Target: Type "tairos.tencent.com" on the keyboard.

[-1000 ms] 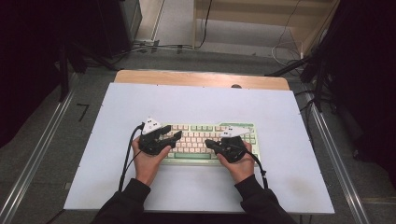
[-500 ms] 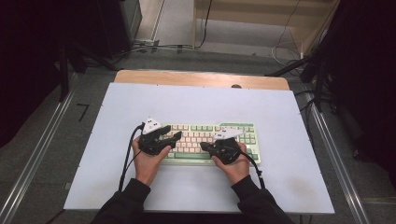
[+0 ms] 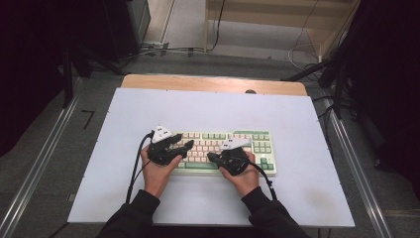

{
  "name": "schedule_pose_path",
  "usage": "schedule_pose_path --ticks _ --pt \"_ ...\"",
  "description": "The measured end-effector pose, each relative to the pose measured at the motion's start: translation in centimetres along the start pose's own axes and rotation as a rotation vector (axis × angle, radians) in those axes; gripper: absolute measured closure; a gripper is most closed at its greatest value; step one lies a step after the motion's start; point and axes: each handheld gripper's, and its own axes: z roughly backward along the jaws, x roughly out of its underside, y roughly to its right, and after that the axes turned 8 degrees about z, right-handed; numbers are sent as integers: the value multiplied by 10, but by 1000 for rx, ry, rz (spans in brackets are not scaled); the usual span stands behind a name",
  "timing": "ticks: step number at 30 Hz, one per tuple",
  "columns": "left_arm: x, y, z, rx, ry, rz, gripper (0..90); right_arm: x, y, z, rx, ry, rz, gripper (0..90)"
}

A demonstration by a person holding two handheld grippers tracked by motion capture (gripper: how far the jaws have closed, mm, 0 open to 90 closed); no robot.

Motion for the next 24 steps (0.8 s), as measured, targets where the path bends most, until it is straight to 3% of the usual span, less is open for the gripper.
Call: schedule_pose_path --ticks 13,19,24 --pt "0 0 1 3 2 4 456 1 0 -2 8 -8 6 877" --pt "-1 1 1 7 2 2 457 -4 3 16 11 65 -10 877" --pt "0 3 -1 26 -11 -10 509 -2 10 26 27 76 -25 877"
